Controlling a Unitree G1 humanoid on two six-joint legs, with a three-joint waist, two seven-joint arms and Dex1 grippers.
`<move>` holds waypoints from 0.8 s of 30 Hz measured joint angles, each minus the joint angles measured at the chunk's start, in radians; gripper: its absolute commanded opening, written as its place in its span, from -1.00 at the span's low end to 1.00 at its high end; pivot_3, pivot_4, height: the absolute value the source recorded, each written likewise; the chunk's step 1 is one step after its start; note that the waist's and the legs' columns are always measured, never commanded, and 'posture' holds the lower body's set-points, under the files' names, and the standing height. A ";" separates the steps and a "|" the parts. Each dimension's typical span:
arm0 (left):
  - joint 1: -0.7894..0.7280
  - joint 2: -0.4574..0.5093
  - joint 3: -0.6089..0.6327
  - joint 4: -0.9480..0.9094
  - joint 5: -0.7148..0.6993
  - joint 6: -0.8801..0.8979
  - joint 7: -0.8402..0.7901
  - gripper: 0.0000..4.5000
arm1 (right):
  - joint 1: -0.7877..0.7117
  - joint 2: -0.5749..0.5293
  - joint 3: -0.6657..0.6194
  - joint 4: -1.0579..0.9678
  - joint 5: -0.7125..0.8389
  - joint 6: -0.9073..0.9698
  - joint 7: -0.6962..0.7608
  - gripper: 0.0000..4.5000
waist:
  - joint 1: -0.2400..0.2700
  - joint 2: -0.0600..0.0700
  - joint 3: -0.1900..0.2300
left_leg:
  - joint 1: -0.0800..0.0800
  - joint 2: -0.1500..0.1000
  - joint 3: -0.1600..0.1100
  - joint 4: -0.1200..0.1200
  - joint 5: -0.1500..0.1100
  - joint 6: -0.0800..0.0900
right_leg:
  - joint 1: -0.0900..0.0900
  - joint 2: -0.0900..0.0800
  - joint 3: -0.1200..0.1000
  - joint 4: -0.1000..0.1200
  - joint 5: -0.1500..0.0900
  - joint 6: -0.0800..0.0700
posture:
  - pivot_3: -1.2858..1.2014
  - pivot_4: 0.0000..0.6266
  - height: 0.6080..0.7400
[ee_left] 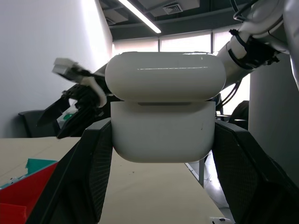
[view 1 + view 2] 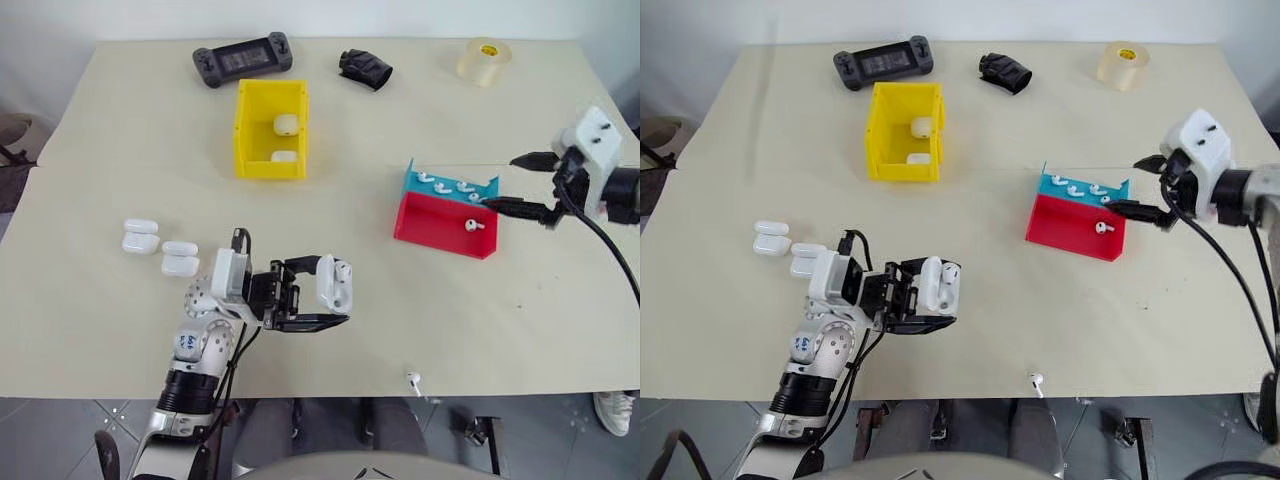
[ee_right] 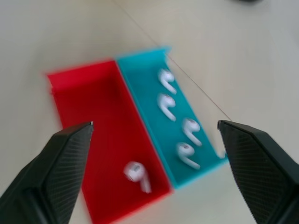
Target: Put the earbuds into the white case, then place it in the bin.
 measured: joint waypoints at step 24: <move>0.043 -0.023 -0.029 -0.024 0.023 -0.054 0.104 0.30 | -0.443 0.302 0.192 0.832 -0.443 -0.441 0.006 0.98 | -0.024 0.000 0.000 | -0.006 -0.001 -0.002 0.001 0.002 -0.003 | -0.002 0.000 -0.012 0.005 0.000 0.000 | 0.03 -0.52 1.00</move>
